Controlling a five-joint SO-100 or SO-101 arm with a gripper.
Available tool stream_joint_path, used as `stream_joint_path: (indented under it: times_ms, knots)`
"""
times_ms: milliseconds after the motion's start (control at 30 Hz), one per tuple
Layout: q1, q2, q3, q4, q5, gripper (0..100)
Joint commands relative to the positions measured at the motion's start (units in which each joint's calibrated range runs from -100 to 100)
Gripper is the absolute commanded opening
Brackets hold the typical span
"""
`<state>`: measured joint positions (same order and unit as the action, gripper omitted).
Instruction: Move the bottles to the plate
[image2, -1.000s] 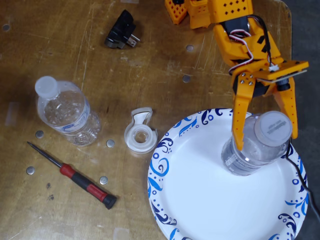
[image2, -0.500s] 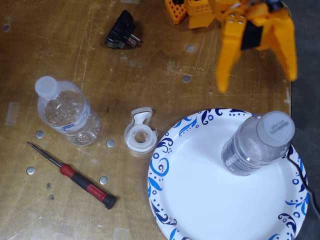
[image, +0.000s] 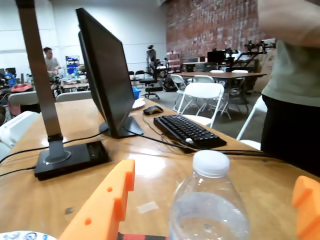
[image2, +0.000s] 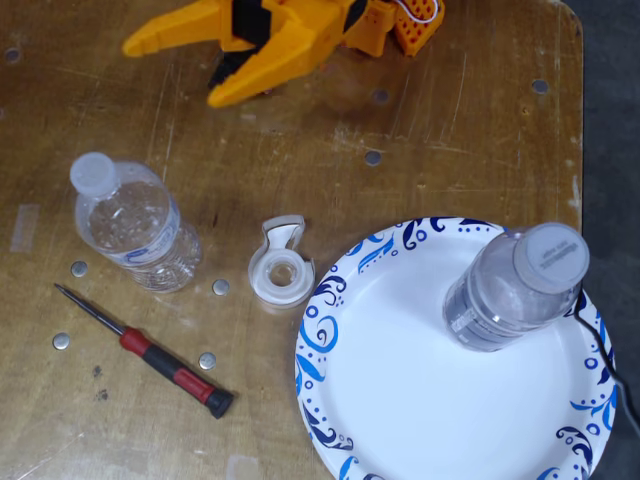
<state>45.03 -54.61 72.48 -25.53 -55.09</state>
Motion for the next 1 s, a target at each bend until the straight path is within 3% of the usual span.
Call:
stream_joint_path:
  times_ms: [0,500,967]
  knots:
    - [1.3,0.9,-0.9,-0.8,3.3,33]
    - [3.6,34.3,-28.9,-0.8,1.8,34]
    - [4.5,41.0,-34.6,-0.8,1.6,34]
